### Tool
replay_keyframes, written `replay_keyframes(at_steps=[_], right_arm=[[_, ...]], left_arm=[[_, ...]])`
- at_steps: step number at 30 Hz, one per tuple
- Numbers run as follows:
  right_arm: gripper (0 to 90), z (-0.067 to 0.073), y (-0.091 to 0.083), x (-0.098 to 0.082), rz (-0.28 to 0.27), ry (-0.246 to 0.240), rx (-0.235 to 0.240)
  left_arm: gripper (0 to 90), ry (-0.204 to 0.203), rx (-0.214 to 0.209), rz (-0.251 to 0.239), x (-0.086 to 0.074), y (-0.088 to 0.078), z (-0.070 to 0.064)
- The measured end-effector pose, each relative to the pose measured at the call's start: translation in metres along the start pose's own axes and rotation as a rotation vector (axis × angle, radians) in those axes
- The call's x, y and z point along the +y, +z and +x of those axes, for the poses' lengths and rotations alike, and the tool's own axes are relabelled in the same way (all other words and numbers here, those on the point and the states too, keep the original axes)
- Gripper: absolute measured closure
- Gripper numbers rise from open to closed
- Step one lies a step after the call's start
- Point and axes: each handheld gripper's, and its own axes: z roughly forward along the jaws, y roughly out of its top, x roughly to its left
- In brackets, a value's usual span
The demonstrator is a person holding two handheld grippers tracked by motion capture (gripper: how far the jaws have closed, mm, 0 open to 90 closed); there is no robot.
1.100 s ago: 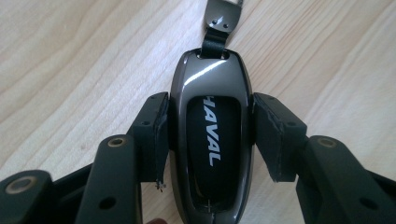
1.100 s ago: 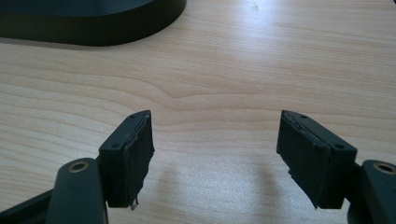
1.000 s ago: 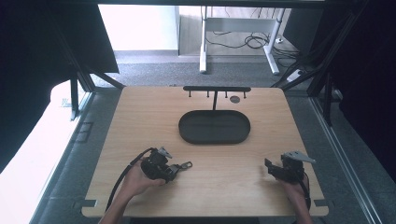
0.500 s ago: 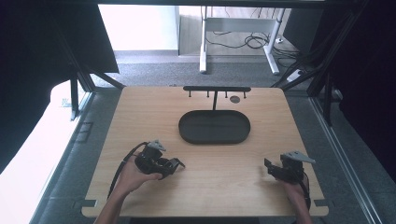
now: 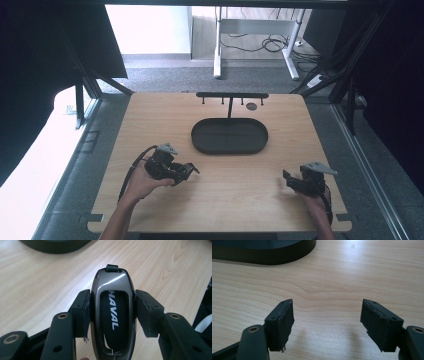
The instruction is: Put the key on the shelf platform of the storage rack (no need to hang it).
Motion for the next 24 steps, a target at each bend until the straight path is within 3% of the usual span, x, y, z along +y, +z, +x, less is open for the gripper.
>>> replay_keyframes(at_steps=[6, 24], right_arm=[[27.3, 0.000, 0.000, 0.000, 0.000, 0.002, -0.001], [27.4, -0.003, -0.002, 0.000, -0.007, 0.002, -0.016]], left_arm=[[49.5, 0.010, -0.005, -0.016, 0.017, 0.001, 0.003], [49.5, 0.014, -0.024, 0.014, 0.060, 0.022, 0.017]])
